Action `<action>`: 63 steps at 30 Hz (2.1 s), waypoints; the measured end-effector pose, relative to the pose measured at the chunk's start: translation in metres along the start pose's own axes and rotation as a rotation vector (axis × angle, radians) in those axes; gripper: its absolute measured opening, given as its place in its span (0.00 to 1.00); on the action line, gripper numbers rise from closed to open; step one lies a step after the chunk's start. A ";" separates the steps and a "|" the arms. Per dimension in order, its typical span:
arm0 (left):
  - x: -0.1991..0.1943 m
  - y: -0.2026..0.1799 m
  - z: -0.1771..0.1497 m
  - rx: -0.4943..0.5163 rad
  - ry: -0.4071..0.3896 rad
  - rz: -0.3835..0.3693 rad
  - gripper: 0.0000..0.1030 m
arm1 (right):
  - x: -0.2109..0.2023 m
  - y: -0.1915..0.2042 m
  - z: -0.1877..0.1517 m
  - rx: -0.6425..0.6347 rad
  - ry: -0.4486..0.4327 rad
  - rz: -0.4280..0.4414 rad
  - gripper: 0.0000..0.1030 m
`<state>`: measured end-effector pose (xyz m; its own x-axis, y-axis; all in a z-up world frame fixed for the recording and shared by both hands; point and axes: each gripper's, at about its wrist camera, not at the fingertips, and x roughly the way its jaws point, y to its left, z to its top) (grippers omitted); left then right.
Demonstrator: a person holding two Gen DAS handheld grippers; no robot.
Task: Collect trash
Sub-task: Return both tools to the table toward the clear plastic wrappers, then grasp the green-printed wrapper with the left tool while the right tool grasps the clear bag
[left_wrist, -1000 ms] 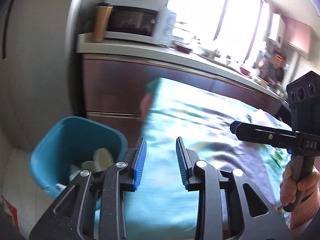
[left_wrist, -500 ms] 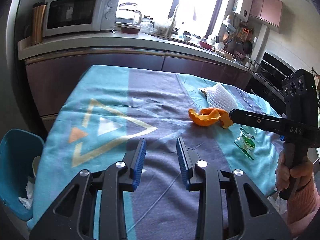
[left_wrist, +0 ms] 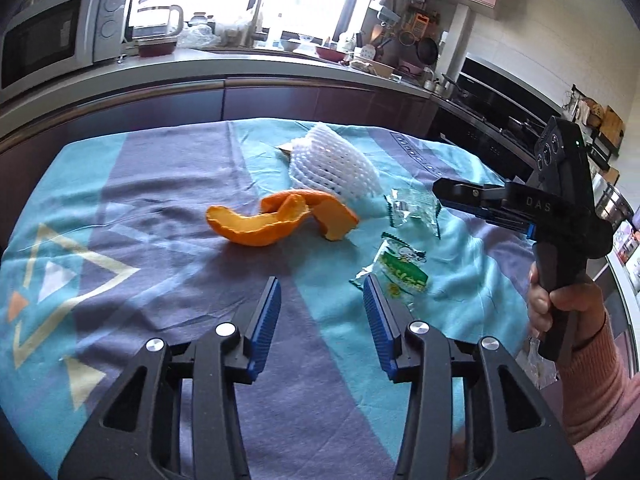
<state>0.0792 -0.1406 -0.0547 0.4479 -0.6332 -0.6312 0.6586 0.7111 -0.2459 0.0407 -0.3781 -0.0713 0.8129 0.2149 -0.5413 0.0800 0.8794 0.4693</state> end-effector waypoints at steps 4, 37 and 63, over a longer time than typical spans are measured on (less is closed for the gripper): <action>0.018 -0.016 0.005 0.023 0.032 -0.028 0.47 | -0.006 -0.024 0.002 0.039 -0.019 -0.042 0.50; 0.068 -0.036 0.010 0.028 0.169 -0.063 0.27 | 0.021 -0.045 0.000 0.128 0.087 0.048 0.03; 0.023 -0.008 0.005 -0.050 0.079 -0.067 0.25 | 0.033 -0.041 0.011 0.107 0.110 -0.020 0.56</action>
<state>0.0876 -0.1624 -0.0635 0.3533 -0.6555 -0.6675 0.6538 0.6833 -0.3250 0.0701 -0.4121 -0.1007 0.7428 0.2478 -0.6220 0.1619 0.8349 0.5260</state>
